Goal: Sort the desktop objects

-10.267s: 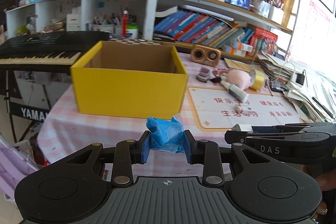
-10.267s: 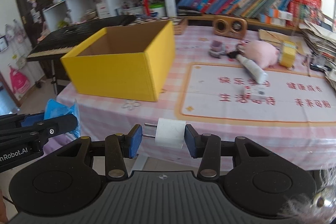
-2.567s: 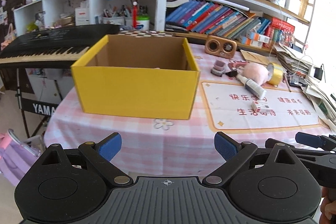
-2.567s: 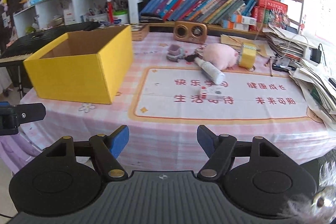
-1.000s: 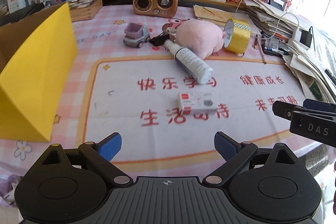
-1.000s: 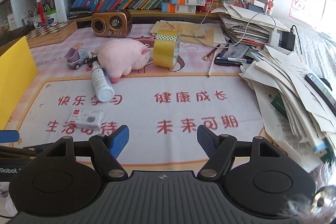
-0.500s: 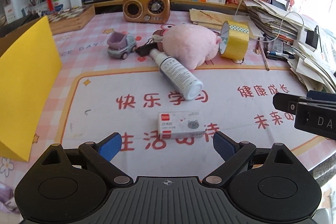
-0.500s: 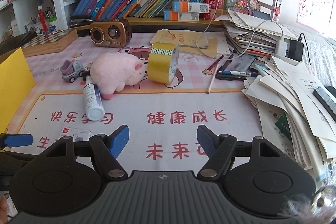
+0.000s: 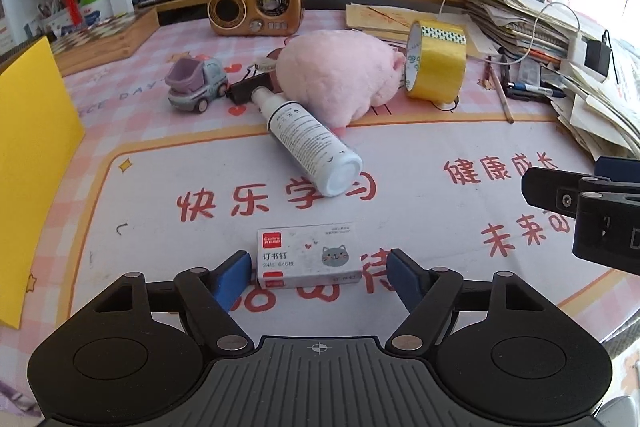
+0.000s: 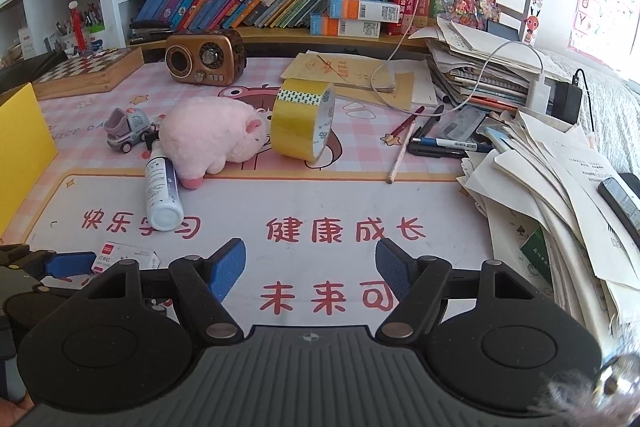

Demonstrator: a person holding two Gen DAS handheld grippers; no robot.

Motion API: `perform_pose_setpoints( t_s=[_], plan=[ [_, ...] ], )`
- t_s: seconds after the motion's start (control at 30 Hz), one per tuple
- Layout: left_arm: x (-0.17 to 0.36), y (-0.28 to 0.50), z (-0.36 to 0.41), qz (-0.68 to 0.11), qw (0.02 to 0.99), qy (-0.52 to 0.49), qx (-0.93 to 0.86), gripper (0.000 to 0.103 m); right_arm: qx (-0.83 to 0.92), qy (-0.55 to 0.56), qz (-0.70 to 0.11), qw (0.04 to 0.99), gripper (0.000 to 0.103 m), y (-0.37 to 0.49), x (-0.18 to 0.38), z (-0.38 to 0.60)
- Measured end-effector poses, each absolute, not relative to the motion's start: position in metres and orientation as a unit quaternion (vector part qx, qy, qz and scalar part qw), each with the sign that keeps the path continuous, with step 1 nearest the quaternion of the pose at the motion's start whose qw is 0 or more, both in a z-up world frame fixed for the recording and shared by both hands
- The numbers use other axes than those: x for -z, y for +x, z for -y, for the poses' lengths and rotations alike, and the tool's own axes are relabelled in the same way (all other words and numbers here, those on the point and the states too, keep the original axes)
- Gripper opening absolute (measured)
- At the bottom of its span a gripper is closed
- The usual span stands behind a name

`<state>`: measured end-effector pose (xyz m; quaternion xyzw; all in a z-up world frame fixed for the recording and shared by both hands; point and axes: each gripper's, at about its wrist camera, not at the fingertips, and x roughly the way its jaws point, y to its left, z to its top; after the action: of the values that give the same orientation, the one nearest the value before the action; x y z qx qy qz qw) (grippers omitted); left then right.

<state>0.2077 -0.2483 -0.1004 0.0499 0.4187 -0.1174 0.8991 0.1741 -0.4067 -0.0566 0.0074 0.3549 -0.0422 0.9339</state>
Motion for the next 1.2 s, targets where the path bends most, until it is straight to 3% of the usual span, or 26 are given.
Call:
perform_pose_setpoints(
  t_s=[0.07, 0.13, 0.43, 0.67, 1.2],
  plan=[
    [0.1, 0.208, 0.249, -0.411, 0.902, 0.062, 0.113, 0.058, 0.038, 0.006, -0.358, 0.933, 0.07, 0.176, 0.058, 0.405],
    [0.099, 0.209, 0.248, -0.41, 0.902, 0.062, 0.117, 0.054, 0.03, 0.005, -0.361, 0.932, 0.07, 0.179, 0.059, 0.402],
    [0.081, 0.201, 0.202, -0.408, 0.907, 0.031, 0.095, 0.053, -0.04, 0.003, -0.363, 0.931, 0.071, 0.219, 0.064, 0.376],
    [0.056, 0.184, 0.167, -0.395, 0.915, 0.009, 0.082, 0.053, -0.114, -0.024, -0.379, 0.918, 0.055, 0.265, 0.077, 0.339],
    [0.038, 0.171, 0.155, -0.375, 0.924, 0.003, 0.076, 0.053, -0.147, -0.062, -0.413, 0.897, 0.042, 0.307, 0.101, 0.314]
  ],
)
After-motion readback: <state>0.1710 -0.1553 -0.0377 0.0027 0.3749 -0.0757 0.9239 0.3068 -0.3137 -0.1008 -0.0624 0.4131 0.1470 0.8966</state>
